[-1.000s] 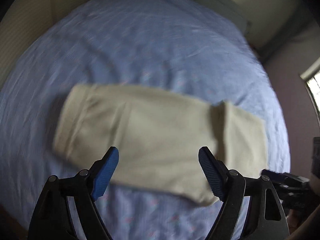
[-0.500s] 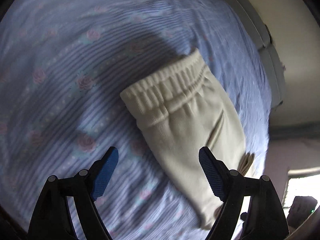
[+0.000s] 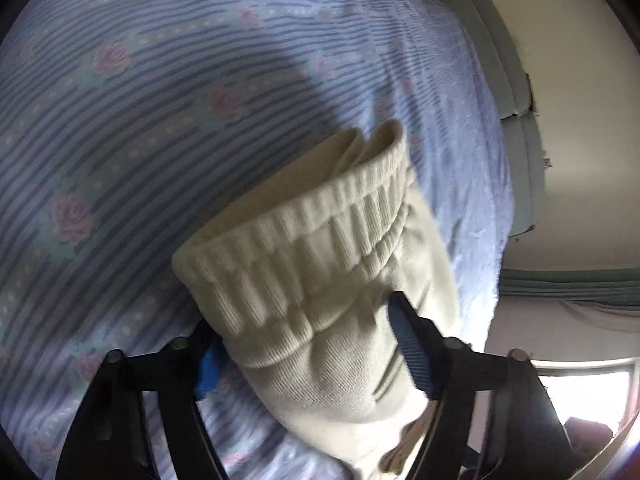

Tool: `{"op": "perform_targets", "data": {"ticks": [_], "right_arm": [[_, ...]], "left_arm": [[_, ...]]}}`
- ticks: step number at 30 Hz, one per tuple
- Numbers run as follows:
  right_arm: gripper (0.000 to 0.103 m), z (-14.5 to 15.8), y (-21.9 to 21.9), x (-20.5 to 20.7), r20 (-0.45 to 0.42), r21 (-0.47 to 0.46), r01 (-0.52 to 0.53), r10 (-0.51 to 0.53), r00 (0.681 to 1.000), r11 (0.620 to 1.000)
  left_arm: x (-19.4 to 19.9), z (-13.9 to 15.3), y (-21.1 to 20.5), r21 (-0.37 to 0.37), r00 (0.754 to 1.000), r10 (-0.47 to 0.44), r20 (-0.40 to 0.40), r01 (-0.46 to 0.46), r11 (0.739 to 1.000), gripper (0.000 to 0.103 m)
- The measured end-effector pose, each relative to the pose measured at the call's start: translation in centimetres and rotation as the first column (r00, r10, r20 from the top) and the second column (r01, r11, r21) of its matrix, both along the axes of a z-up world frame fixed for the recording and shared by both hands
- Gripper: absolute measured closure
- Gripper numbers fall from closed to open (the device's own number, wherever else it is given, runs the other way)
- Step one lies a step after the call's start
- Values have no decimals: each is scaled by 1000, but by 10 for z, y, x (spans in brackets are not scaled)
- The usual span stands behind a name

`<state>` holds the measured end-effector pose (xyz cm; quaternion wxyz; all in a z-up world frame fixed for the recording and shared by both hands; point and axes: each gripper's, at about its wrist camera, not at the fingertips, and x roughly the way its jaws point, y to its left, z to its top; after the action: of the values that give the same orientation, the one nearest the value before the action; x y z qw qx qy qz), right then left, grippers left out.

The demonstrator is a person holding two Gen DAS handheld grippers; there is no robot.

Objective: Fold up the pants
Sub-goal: 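Grip the elastic waistband with the left tool and lift it up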

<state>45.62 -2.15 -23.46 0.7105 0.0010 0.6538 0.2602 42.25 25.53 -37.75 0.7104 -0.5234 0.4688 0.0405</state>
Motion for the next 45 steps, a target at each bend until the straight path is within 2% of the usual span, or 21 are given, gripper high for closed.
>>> {"op": "perform_targets", "data": {"ticks": [2,4,6,12,13,15,18,19,20,21,22,26,28,29,31,32,34,38,41,45], "right_arm": [[50,0,-1,0,1,9,7,-7,1000,1000],[50,4,-3,-1,11,15,8,-8,1000,1000],[50,7,-3,-1,20,19,11,-11,1000,1000],[50,14,-8,2,29,26,37,-38,999,999],[50,14,-10,2,31,24,44,-44,999,999],[50,14,-13,4,30,18,50,-51,998,999],[50,17,-22,5,26,14,72,-73,997,997],[50,19,-26,5,22,24,82,-82,996,996],[50,21,-32,5,20,37,92,-92,996,995],[50,24,-39,4,21,48,99,-100,995,994],[50,27,-46,2,25,55,105,-106,994,993],[50,46,-91,-10,63,62,144,-148,987,988],[50,58,-117,-18,92,61,167,-172,981,984],[50,65,-133,-24,111,57,184,-189,976,981],[50,78,-165,-34,138,55,226,-231,963,973],[50,83,-177,-37,146,56,242,-247,958,969],[50,94,-205,-46,165,67,284,-291,942,956],[50,109,-256,-63,182,103,361,-374,909,927],[50,117,-287,-75,194,136,393,-414,890,909],[50,122,-318,-85,204,170,407,-437,876,897]], "left_arm": [[-3,13,2,-3,998,-17,56,17,1000,52],[-8,22,5,-36,992,-21,128,26,999,58],[-10,25,7,-61,986,-19,164,29,998,58],[15,-4,-7,-83,998,-27,50,32,996,57],[20,-8,-12,-77,999,-39,27,41,996,52],[29,-13,-20,-30,999,-31,-29,30,999,51],[31,2,-24,28,998,-15,-67,17,999,61],[31,13,-26,71,997,-42,-71,47,996,71],[33,21,-29,104,995,-65,-70,73,992,76],[35,38,-34,164,992,-104,-74,115,980,77],[39,47,-37,194,990,-123,-71,134,972,78],[36,115,-66,347,978,-210,-9,200,916,79],[36,153,-91,456,968,-250,10,218,863,79],[36,163,-99,485,965,-260,15,221,846,79],[35,192,-130,569,953,-301,31,231,789,79],[33,201,-141,592,948,-316,36,234,771,79],[32,224,-176,659,934,-355,38,244,711,79],[36,254,-232,721,913,-406,44,252,645,79],[41,261,-267,727,899,-436,45,270,631,79],[48,269,-323,751,874,-485,12,312,582,79]]}}
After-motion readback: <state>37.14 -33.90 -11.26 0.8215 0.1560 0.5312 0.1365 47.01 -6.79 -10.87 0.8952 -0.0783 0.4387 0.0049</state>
